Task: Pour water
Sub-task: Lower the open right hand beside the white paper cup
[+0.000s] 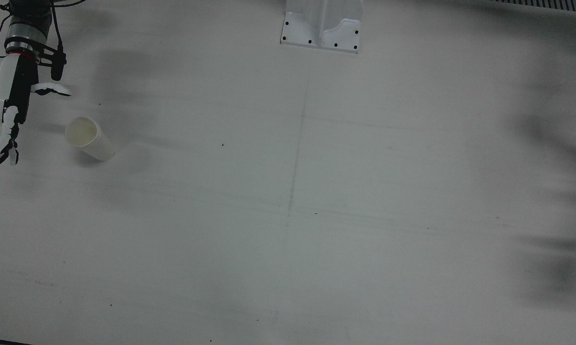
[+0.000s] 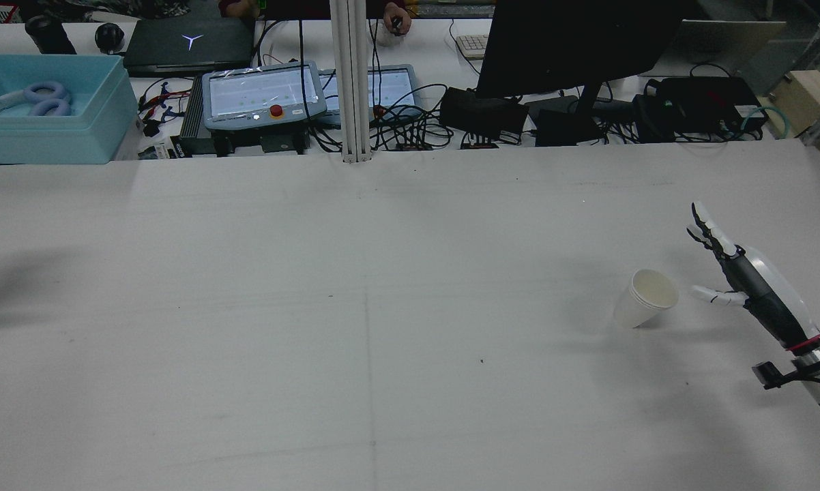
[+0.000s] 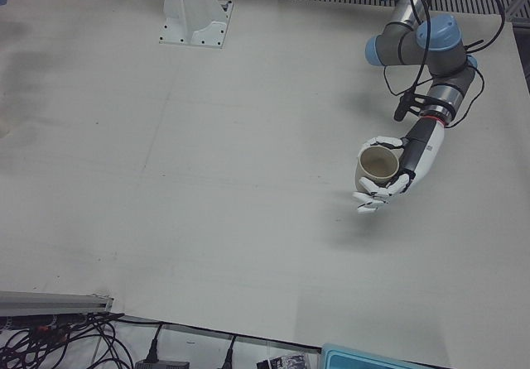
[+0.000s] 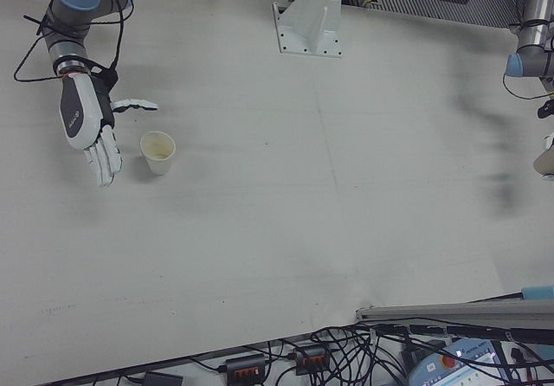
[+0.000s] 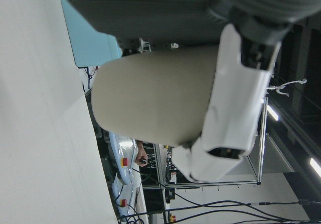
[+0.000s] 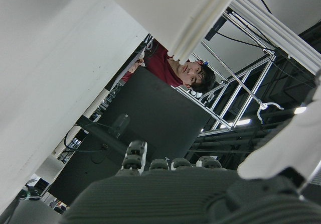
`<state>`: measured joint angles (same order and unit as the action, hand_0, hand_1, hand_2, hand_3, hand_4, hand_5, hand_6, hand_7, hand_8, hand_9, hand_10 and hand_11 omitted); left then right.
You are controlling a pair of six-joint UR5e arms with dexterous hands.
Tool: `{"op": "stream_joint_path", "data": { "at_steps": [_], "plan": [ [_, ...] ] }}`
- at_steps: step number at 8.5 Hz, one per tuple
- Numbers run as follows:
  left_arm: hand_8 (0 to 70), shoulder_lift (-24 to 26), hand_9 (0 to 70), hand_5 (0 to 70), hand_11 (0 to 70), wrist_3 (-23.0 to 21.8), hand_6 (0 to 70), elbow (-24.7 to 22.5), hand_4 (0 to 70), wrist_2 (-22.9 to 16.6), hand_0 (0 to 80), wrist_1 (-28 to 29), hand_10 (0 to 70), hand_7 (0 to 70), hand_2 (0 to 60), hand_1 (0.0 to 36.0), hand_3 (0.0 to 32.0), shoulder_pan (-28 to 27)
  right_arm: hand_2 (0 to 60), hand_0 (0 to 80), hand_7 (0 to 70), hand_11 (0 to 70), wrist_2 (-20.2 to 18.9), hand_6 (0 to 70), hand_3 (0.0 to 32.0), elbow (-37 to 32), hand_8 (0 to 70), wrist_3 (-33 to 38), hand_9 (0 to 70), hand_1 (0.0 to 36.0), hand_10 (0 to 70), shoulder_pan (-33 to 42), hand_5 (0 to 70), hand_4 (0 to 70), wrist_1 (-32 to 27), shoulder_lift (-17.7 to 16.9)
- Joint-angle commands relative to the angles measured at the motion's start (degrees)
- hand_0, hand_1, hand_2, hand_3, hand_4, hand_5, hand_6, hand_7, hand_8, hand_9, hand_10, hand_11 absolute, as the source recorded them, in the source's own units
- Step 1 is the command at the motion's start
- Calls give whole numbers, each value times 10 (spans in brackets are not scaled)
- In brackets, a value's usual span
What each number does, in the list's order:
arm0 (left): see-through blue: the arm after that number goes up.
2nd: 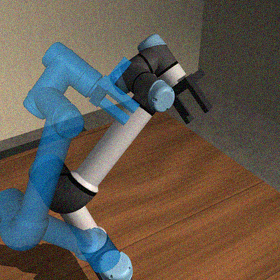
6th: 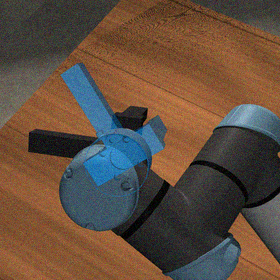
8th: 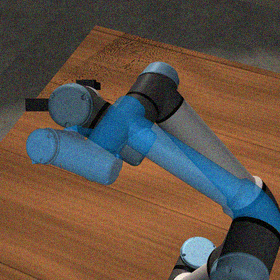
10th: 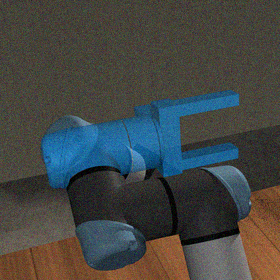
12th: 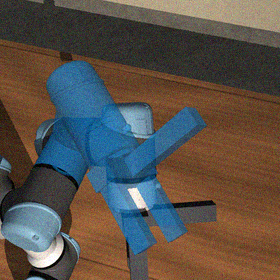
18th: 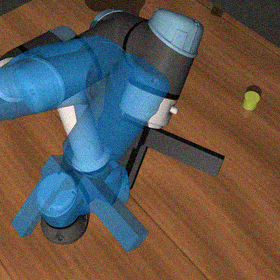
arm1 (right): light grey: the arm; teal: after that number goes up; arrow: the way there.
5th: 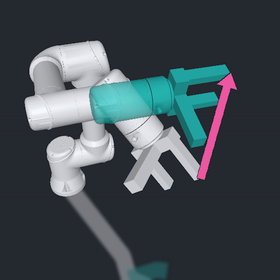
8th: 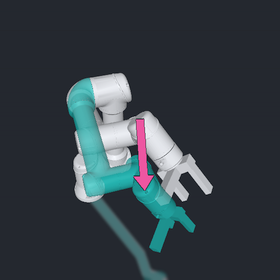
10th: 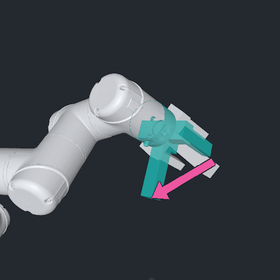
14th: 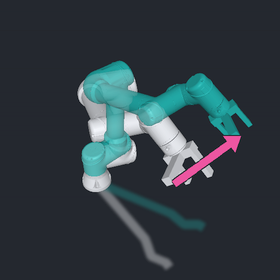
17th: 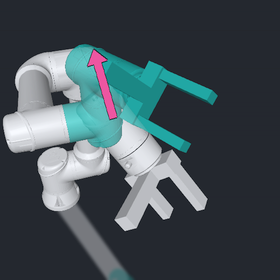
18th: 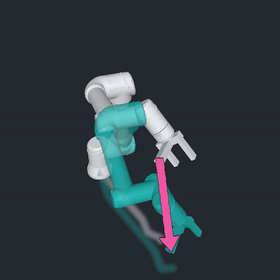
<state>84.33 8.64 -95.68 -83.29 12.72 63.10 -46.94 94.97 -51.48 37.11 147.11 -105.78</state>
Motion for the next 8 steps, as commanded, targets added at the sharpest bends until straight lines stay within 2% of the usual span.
{"op": "stream_joint_path", "data": {
  "at_steps": [1, 3, 4, 6, 8],
  "plan": [
    [172, 15, 211, 700, 324, -6, 264, 2, 264, -71, 800, -31, 196, 310, 600, 360, 0, 19, 162, 250, 0, 109, 31, 0, 0, -50, 0, -26, 5, 83, 69, -45, 0, 0, -75, -38],
    [181, 15, 222, 700, 337, -7, 275, 3, 261, -72, 800, -33, 205, 311, 600, 360, 0, 18, 168, 243, 0, 113, 39, 0, 0, -83, 0, -34, 7, 82, 71, -45, 0, 0, -82, -36],
    [182, 15, 224, 700, 339, -6, 277, 3, 262, -72, 800, -37, 206, 311, 600, 360, 0, 18, 169, 241, 0, 107, 57, 0, 0, -106, 0, -26, 8, 82, 67, -46, 0, 0, -88, -28],
    [183, 16, 224, 700, 340, -6, 279, 2, 260, -74, 800, -48, 207, 309, 600, 360, 0, 18, 175, 359, 0, 51, 51, 0, 0, -110, 0, 43, 0, 98, 28, -61, 0, 0, -102, -13],
    [184, 16, 226, 700, 342, -6, 278, 3, 259, -74, 800, -52, 208, 307, 600, 360, 0, 18, 182, 370, 0, 25, 50, 0, 0, -112, 0, 95, 0, 101, 11, -82, 0, 0, -96, -12]
  ]
}}
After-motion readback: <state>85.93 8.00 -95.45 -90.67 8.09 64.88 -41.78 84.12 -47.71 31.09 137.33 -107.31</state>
